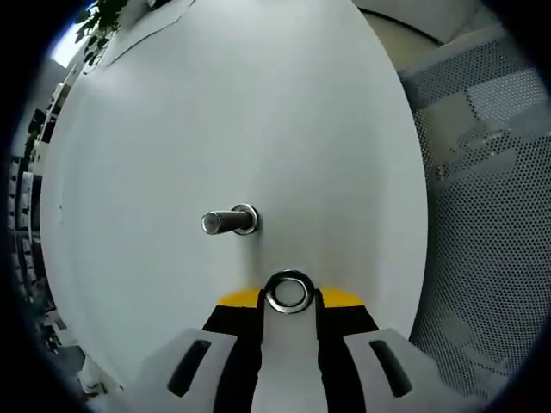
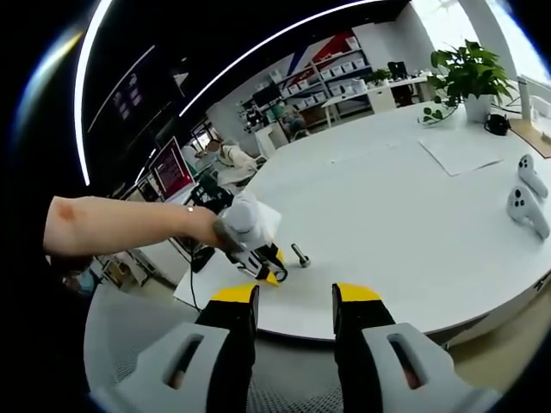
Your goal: Place the washer onto the threaded stud by aligning its center hole with the stud, sliding it down to the base, and recovering from edge contact or off-axis alignment until the washer reaches the visible bottom stop.
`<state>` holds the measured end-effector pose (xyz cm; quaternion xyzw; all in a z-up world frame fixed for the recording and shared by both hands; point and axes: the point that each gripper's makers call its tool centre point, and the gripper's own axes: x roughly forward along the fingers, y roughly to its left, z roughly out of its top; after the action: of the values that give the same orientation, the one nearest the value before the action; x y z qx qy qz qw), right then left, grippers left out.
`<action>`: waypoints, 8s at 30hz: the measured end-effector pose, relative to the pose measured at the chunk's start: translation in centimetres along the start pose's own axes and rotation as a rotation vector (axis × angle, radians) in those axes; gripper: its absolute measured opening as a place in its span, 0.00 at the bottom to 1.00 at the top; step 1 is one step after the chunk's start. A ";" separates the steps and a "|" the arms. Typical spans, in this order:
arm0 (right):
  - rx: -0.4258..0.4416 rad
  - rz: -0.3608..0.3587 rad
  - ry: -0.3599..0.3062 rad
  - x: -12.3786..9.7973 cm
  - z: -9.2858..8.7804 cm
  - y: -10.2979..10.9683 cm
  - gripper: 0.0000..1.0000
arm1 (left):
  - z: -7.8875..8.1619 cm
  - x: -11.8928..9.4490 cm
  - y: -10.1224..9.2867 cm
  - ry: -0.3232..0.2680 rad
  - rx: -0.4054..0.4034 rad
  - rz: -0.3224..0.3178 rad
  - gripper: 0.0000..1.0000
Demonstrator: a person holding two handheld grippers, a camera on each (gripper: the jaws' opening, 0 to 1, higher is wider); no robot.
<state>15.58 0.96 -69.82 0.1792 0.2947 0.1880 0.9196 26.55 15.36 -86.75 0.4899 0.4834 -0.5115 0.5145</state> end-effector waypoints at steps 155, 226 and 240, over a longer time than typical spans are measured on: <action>0.007 0.000 -0.011 0.0 0.2 -0.1 0.37 | 5.1 0.0 -0.7 -0.278 -0.119 0.038 0.20; -0.002 0.004 -0.001 0.0 0.1 0.1 0.37 | -4.9 -9.6 3.3 -0.324 -0.209 0.218 0.19; 0.003 -0.005 0.007 0.0 0.0 0.0 0.37 | -5.2 -8.0 4.2 -0.297 -0.226 0.203 0.19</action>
<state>15.61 0.95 -69.88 0.1790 0.2985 0.1859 0.9189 30.72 20.95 -79.04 0.3945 0.4048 -0.4661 0.6806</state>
